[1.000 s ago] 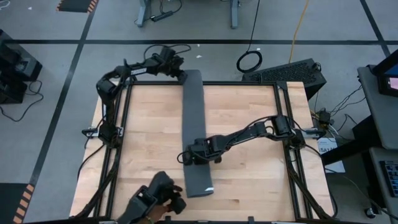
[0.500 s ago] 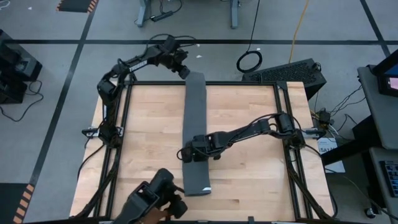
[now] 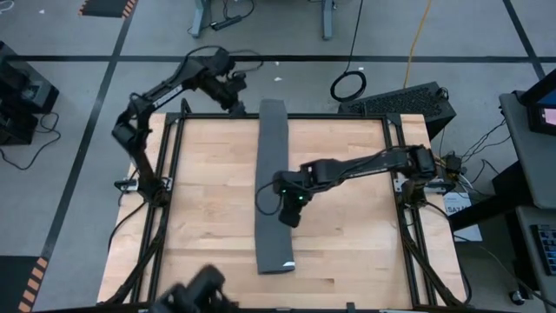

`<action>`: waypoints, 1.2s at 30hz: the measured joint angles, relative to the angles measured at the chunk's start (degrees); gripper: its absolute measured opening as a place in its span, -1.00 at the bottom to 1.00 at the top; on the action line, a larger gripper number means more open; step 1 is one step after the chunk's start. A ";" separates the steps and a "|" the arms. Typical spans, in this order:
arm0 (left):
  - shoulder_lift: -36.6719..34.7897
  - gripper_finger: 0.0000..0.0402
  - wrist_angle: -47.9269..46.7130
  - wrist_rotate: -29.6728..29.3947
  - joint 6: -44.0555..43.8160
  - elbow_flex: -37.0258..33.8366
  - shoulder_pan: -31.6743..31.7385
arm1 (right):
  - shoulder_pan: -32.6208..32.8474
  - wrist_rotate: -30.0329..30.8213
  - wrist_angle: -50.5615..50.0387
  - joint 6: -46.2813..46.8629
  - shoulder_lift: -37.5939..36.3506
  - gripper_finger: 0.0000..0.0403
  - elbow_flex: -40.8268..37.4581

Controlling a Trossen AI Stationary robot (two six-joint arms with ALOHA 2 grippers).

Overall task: Roll towel into tight, uniform cylinder
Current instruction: Roll the towel

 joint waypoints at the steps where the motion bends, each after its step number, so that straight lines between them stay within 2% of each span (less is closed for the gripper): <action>1: -1.65 -0.30 0.33 0.98 -0.02 -2.09 -1.46 | -0.04 0.83 0.00 -3.86 -0.54 -1.00 0.00; 3: -4.88 -0.30 2.29 1.66 -0.52 -6.79 -5.51 | -0.22 2.15 -0.48 -10.75 -1.44 -1.00 0.00; 7: -10.19 -0.30 6.71 -1.46 -7.00 -15.66 -14.37 | -0.96 1.83 -2.90 -19.96 -3.02 -1.00 0.00; 13: -16.54 -0.30 17.31 -9.95 -18.44 -27.75 -27.03 | -2.07 -4.13 -3.39 -32.52 -6.07 -1.00 -0.88; 17: -19.58 -0.30 29.57 -11.70 -28.47 -37.65 -33.46 | -2.22 -10.12 3.55 -30.56 -7.73 -1.00 -6.09; 22: -23.67 -0.30 40.42 -15.34 -36.81 -45.84 -40.28 | 0.88 -11.13 13.04 -20.02 -9.26 -1.00 -12.17; 25: -25.19 -0.30 43.33 -18.86 -35.71 -46.57 -43.79 | 3.09 -8.27 16.33 -15.98 -9.45 -1.00 -13.86; 28: -26.05 -0.30 44.84 -21.21 -31.01 -46.70 -46.31 | 5.10 -2.86 19.42 -16.81 -9.49 -1.00 -14.53; 32: -26.76 -0.30 45.08 -24.55 -23.59 -46.65 -48.82 | 6.06 4.55 24.55 -23.55 -9.51 -1.00 -15.63; 36: -26.66 -0.30 44.45 -30.35 -17.35 -46.65 -50.63 | 5.14 6.85 29.11 -31.55 -9.51 -1.00 -17.34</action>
